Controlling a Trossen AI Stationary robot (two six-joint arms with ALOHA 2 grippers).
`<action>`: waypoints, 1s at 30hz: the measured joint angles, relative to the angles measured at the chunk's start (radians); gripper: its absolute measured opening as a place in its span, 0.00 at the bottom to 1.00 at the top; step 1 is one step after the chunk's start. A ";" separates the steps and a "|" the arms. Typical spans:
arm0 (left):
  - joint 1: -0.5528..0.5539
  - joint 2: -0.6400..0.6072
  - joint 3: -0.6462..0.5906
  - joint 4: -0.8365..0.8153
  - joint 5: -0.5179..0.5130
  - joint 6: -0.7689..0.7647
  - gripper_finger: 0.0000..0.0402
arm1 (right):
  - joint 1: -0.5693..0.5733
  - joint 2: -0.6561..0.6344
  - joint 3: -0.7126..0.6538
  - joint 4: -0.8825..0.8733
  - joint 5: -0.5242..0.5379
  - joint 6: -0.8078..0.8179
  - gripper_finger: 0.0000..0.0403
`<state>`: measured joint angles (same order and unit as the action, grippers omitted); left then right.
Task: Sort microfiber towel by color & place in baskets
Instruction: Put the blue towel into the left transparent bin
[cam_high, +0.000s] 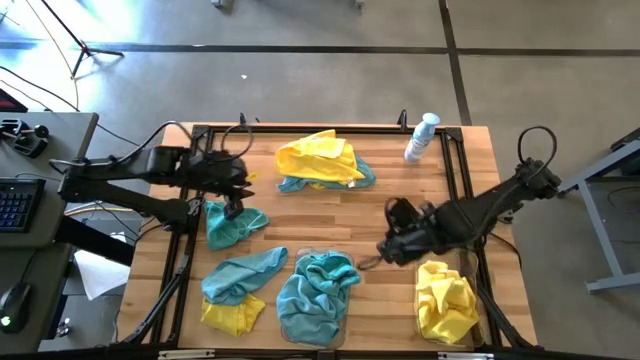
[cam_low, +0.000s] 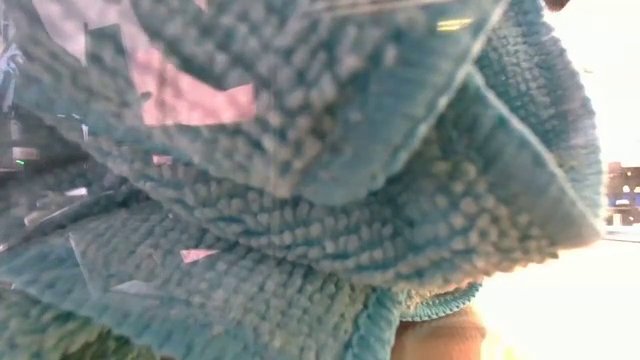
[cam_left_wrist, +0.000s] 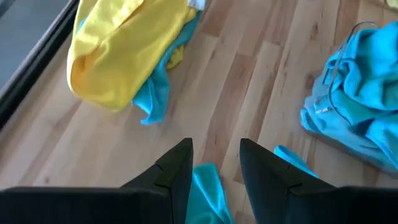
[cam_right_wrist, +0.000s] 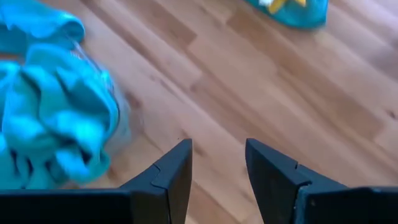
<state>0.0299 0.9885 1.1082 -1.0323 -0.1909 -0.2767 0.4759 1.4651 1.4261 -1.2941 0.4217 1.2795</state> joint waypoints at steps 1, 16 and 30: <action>0.000 -0.029 -0.024 0.005 0.000 -0.013 0.30 | -0.024 0.000 0.000 0.017 0.000 -0.030 0.36; 0.000 -0.184 -0.276 -0.009 0.000 -0.191 0.30 | -0.368 0.098 0.000 0.191 -0.107 -0.342 0.36; 0.000 -0.031 -0.442 -0.069 0.036 -0.272 0.30 | -0.416 0.259 -0.001 0.273 -0.192 -0.389 0.33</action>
<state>0.0303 0.9574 0.6667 -1.1014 -0.1553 -0.5488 0.0595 1.7245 1.4254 -1.0212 0.2297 0.8901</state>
